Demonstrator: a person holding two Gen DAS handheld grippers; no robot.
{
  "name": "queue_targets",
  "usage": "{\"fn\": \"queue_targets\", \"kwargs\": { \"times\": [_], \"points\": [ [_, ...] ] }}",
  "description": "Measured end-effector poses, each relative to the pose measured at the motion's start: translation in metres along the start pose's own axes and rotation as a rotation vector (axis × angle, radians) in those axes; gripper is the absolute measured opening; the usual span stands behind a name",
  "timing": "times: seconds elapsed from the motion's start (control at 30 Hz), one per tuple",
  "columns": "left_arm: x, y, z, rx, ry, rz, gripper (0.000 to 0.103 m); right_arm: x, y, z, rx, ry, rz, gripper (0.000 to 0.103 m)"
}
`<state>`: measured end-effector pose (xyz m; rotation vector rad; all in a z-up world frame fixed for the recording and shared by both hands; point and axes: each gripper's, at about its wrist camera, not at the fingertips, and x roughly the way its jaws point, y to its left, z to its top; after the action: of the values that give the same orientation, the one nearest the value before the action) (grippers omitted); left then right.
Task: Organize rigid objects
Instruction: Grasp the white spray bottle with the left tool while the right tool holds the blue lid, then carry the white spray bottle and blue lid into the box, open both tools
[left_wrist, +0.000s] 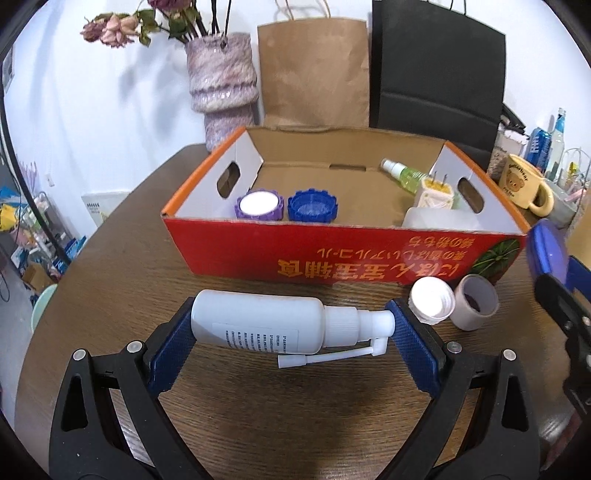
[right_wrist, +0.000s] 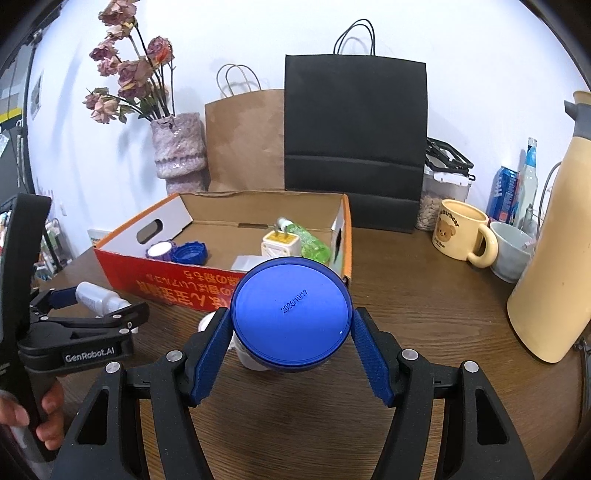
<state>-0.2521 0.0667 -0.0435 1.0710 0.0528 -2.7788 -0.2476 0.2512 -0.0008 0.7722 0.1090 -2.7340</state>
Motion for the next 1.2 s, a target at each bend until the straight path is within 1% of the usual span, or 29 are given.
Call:
{"fn": "queue_targets", "kwargs": {
  "times": [0.2,0.57,0.8,1.2],
  "points": [
    [-0.018,0.002,0.007,0.012,-0.062,-0.019,0.096,-0.002,0.01,0.006,0.002,-0.023,0.006,0.071],
    [-0.034,0.011,0.023,0.012,-0.134,-0.024,0.096,-0.004,0.025,0.02,0.017,-0.063,0.015,0.071],
    [-0.035,0.017,0.033,0.002,-0.163,-0.023,0.096,0.003,0.034,0.029,0.024,-0.077,0.021,0.071],
    [-0.023,0.027,0.053,-0.025,-0.181,-0.016,0.096,0.023,0.041,0.043,0.037,-0.085,0.025,0.071]
  ]
}}
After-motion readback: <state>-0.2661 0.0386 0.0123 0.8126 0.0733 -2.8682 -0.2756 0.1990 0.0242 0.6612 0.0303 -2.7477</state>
